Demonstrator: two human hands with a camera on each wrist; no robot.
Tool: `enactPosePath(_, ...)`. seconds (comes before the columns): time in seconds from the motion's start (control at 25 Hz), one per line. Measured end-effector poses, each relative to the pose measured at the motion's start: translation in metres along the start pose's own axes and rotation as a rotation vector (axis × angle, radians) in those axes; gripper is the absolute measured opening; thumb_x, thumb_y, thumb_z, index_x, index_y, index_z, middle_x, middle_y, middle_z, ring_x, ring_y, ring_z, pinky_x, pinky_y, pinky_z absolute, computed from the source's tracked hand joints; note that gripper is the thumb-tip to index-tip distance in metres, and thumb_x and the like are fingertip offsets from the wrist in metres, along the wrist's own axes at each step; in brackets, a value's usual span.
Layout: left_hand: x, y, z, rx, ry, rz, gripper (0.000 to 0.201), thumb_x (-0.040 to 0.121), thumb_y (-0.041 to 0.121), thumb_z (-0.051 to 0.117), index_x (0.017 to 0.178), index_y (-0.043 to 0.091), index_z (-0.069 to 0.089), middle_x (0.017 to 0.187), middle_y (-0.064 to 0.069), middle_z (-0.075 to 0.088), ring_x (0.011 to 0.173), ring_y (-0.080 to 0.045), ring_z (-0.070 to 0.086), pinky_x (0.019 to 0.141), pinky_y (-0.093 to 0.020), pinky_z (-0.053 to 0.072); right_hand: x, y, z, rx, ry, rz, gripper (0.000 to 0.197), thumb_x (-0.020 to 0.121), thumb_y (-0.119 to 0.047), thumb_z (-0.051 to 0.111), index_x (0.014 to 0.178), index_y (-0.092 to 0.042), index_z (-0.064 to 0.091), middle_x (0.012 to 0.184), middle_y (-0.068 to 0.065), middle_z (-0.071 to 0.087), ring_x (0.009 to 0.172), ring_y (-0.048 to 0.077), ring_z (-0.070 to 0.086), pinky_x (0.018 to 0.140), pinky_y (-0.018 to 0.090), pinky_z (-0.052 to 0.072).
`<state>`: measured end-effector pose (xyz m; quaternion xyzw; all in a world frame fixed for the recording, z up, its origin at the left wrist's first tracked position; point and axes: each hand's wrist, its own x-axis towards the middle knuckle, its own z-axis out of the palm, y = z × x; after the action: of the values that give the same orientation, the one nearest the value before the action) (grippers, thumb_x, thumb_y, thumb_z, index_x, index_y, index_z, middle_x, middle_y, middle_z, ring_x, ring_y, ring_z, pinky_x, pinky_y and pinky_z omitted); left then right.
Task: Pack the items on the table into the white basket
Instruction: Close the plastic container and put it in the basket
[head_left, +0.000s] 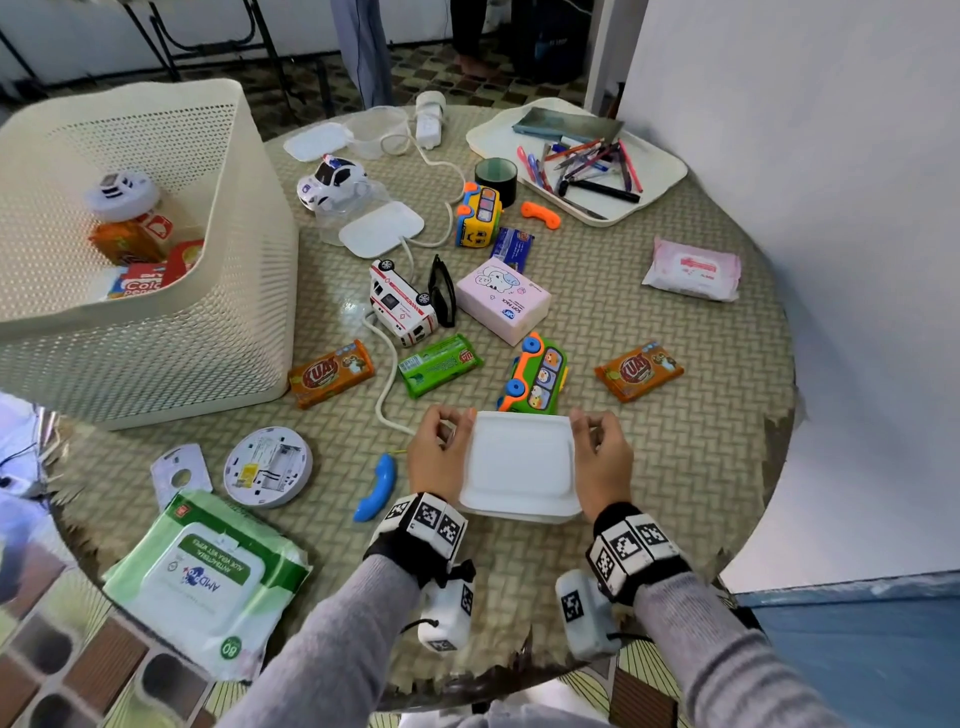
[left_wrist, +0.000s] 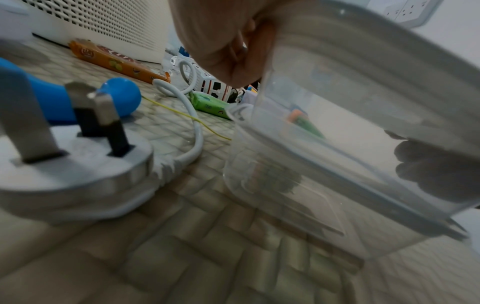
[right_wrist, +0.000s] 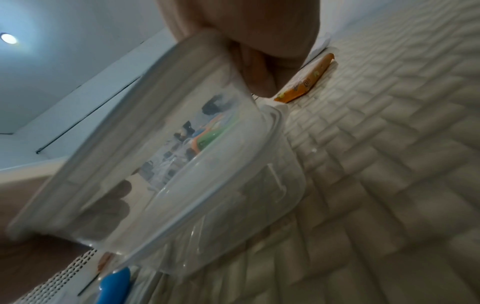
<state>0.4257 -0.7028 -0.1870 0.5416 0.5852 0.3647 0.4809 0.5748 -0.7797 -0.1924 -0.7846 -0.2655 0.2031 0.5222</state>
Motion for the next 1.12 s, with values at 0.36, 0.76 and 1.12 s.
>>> enactPosePath(0.36, -0.001, -0.001, 0.0, -0.056, -0.022, -0.032, 0.02, 0.089, 0.034, 0.062, 0.072, 0.026, 0.054, 0.062, 0.004, 0.041, 0.06, -0.014, 0.038, 0.059, -0.03, 0.034, 0.008, 0.006, -0.001, -0.162, -0.157, -0.073, 0.026, 0.095, -0.033, 0.053, 0.103, -0.01, 0.063, 0.103, 0.007, 0.058, 0.093, 0.02, 0.055, 0.077, 0.033, 0.043)
enactPosePath(0.76, -0.036, 0.018, -0.008, -0.384, -0.231, -0.147, 0.051, 0.084, 0.029, 0.069, 0.126, 0.03, 0.039, 0.11, -0.006, 0.059, 0.102, -0.019, 0.063, 0.077, -0.04, 0.058, -0.005, -0.012, -0.005, 0.079, -0.001, 0.028, 0.008, 0.093, -0.014, 0.058, 0.093, -0.01, 0.051, 0.096, 0.011, 0.058, 0.091, 0.027, 0.055, 0.075, 0.03, 0.04)
enactPosePath(1.12, -0.03, 0.036, -0.004, -0.413, -0.436, -0.12, 0.045, 0.085, 0.019, 0.067, 0.127, 0.025, 0.05, 0.102, -0.021, 0.067, 0.09, -0.032, 0.065, 0.079, -0.042, 0.053, -0.02, -0.03, -0.03, 0.38, -0.193, 0.095, 0.027, 0.09, -0.019, 0.064, 0.114, -0.024, 0.054, 0.097, -0.002, 0.065, 0.089, 0.013, 0.062, 0.078, 0.029, 0.052)
